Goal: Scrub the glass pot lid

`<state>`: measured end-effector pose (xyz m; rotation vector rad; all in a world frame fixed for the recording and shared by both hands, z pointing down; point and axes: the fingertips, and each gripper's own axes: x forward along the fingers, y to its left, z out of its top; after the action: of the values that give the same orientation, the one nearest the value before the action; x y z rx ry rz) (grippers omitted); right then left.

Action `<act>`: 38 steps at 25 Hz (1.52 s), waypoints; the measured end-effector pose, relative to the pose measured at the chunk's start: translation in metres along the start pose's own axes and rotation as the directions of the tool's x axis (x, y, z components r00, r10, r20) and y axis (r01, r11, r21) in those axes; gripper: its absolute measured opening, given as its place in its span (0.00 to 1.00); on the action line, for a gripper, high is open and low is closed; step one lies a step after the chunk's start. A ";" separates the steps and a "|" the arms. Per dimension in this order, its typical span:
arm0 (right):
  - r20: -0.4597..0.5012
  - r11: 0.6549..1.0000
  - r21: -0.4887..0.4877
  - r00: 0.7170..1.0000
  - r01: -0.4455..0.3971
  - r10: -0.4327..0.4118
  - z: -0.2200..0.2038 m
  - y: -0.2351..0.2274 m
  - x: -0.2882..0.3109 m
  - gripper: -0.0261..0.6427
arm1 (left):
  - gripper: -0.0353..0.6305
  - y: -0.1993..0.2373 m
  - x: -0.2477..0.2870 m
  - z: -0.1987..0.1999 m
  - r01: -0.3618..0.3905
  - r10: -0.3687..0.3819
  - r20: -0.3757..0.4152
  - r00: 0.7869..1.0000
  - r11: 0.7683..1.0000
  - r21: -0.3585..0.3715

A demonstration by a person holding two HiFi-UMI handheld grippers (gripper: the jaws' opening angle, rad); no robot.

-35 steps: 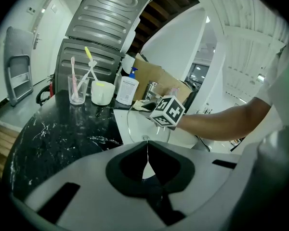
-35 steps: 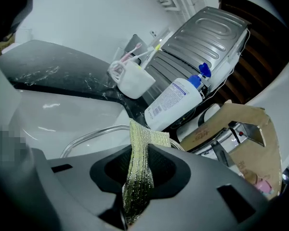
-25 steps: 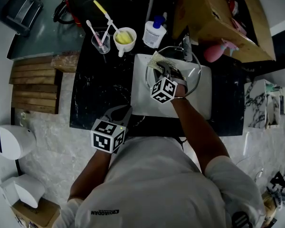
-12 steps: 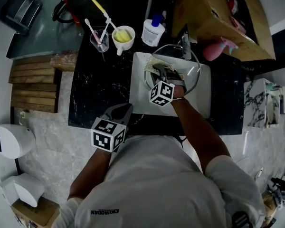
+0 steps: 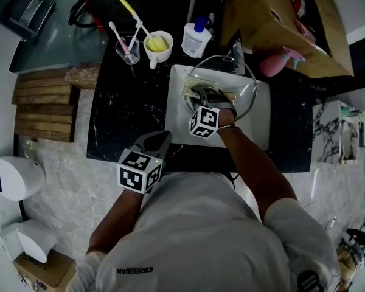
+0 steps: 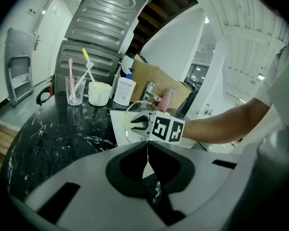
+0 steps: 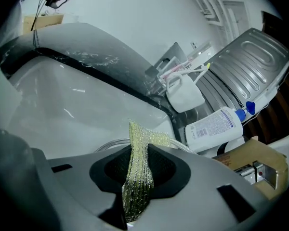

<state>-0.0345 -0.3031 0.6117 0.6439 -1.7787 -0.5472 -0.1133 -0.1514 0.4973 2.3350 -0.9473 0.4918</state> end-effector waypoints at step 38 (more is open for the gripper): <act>0.037 0.940 -0.250 0.968 -0.232 0.249 -0.029 0.080 -0.032 0.20 | 0.08 -0.023 0.009 0.001 -0.009 0.010 0.041 0.999 1.000 -0.026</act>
<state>-0.0112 -0.2235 0.6490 0.2347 -1.7867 -0.6118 -0.0901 -0.1432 0.4923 2.3264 -0.9790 0.4348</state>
